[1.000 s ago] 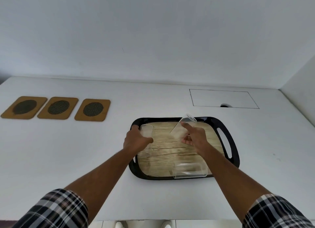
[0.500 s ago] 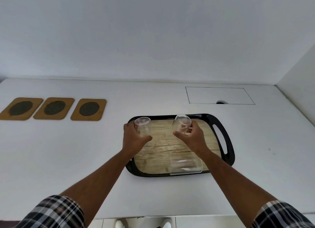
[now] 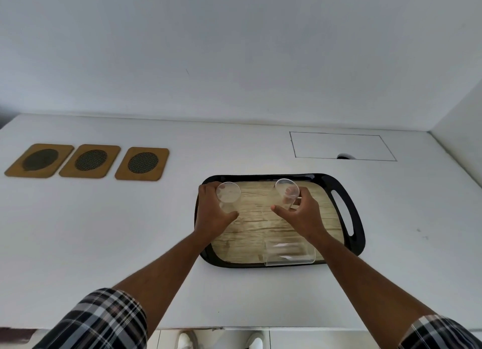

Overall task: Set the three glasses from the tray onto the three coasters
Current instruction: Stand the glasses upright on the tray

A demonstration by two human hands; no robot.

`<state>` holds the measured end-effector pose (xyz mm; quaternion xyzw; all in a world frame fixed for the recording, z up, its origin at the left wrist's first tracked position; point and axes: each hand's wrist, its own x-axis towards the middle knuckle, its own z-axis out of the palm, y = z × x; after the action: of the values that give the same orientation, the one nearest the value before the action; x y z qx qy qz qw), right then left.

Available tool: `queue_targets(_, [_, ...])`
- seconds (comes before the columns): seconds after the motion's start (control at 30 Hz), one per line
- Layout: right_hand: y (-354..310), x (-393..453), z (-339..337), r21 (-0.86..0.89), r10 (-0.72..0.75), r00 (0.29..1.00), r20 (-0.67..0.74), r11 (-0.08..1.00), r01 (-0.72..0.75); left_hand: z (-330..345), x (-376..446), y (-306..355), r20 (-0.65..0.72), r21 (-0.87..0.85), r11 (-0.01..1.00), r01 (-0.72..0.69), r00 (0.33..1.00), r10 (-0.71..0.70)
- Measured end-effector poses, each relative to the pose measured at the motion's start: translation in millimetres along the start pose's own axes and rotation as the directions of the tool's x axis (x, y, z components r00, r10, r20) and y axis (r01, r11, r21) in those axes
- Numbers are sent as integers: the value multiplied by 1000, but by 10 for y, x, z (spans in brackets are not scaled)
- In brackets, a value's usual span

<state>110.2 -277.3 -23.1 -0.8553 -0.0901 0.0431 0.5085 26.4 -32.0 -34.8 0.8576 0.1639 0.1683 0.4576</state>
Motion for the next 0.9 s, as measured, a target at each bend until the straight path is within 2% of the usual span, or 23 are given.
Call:
queue_targets(0.5, [-4,-23,-23,13,-14,1000,-10,1000,14,-2,-101,-60,-5,-33,998,-62,998,61])
queue_targets(0.67, [10,-4,-29,-8,-32,999,9,999,33,-131,-198,-103,35,-23,995,-96,995,97])
queue_targets(0.83, [-13,20,-6,-45,-42,999,27,998,43,-328,-265,-235,-40,-60,997,-47,998,44])
queue_targets(0.9, [-24,24,6,-62,-42,998,37,997,44,-396,-304,-370,-78,-24,1000,0,997,-2])
